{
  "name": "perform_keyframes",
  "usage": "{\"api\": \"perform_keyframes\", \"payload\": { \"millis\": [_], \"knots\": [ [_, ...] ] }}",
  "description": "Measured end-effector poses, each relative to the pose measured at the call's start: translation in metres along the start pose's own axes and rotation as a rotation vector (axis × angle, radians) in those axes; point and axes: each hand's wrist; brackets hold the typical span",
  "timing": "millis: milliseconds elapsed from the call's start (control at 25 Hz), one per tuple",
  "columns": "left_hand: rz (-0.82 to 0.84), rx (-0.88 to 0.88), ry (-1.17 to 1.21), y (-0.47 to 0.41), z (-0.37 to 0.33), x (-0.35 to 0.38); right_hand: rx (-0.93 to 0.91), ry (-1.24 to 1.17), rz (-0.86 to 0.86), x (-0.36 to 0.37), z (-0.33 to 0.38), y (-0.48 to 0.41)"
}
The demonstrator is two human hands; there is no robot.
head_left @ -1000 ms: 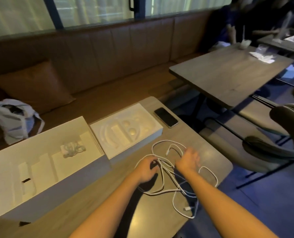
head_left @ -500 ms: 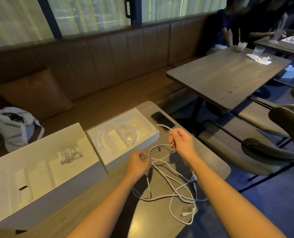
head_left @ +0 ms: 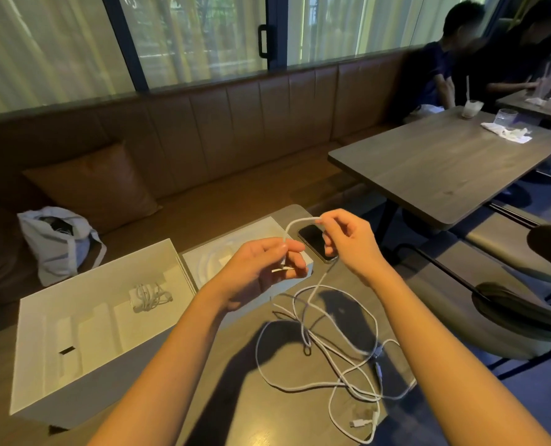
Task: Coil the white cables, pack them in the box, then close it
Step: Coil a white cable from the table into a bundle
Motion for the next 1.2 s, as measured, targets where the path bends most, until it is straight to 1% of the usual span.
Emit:
{"api": "perform_keyframes", "payload": {
  "millis": [80, 120, 200, 280, 320, 360, 400, 440, 480, 560, 640, 720, 760, 800, 840, 880, 960, 1040, 1080, 1160, 1200],
  "knots": [
    [0.044, 0.029, 0.123, 0.006, -0.010, 0.001, 0.045, 0.032, 0.039, 0.014, -0.008, 0.004],
    [0.036, 0.055, 0.167, 0.007, -0.014, 0.002, 0.072, 0.060, 0.077, 0.022, -0.012, 0.007],
    [-0.031, 0.112, 0.246, 0.003, -0.016, 0.001, 0.149, 0.071, 0.217, 0.038, -0.017, 0.013],
    [-0.157, 0.180, 0.292, -0.004, -0.015, -0.003, 0.239, 0.068, 0.408, 0.051, -0.017, 0.021],
    [-0.242, 0.219, 0.250, -0.007, -0.013, -0.007, 0.258, 0.111, 0.495, 0.057, -0.015, 0.024],
    [-0.340, 0.256, 0.140, -0.010, -0.010, -0.013, 0.250, 0.190, 0.567, 0.061, -0.011, 0.027],
    [-0.447, 0.285, -0.026, -0.013, -0.007, -0.020, 0.227, 0.290, 0.615, 0.065, -0.006, 0.030],
    [-0.538, 0.305, -0.208, -0.015, -0.005, -0.026, 0.186, 0.387, 0.631, 0.067, -0.002, 0.032],
    [-0.587, 0.320, -0.362, -0.015, -0.003, -0.032, 0.135, 0.471, 0.601, 0.067, 0.003, 0.034],
    [-0.573, 0.320, -0.554, -0.011, -0.001, -0.043, 0.042, 0.571, 0.443, 0.063, 0.014, 0.035],
    [-0.471, 0.272, -0.678, -0.005, 0.000, -0.050, -0.044, 0.625, 0.315, 0.056, 0.026, 0.034],
    [-0.288, 0.205, -0.856, 0.001, 0.003, -0.051, -0.148, 0.703, 0.260, 0.050, 0.036, 0.033],
    [-0.175, 0.168, -0.890, 0.004, 0.005, -0.048, -0.208, 0.731, 0.244, 0.046, 0.041, 0.031],
    [-0.077, 0.116, -0.848, 0.010, 0.006, -0.043, -0.256, 0.725, 0.240, 0.041, 0.046, 0.029],
    [-0.008, 0.050, -0.730, 0.015, 0.006, -0.039, -0.282, 0.675, 0.253, 0.035, 0.050, 0.026],
    [0.042, -0.012, -0.580, 0.022, 0.004, -0.036, -0.276, 0.581, 0.285, 0.030, 0.055, 0.023],
    [0.128, -0.066, -0.259, 0.033, -0.002, -0.034, -0.230, 0.350, 0.334, 0.021, 0.060, 0.019],
    [0.204, -0.052, 0.041, 0.043, -0.005, -0.031, -0.215, 0.176, 0.283, 0.021, 0.057, 0.016],
    [0.231, -0.031, 0.155, 0.046, -0.006, -0.029, -0.198, 0.097, 0.240, 0.024, 0.053, 0.016],
    [0.268, 0.033, 0.268, 0.049, -0.008, -0.023, -0.110, -0.061, 0.199, 0.035, 0.045, 0.020],
    [0.275, 0.073, 0.300, 0.050, -0.009, -0.021, -0.061, -0.119, 0.217, 0.043, 0.040, 0.023]
  ]
}}
Point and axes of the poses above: each hand's wrist, its own y-axis away from the middle knuckle, its own x-axis out of the palm, z = x × y, and after that the axes turned 1 degree about -x, right-handed
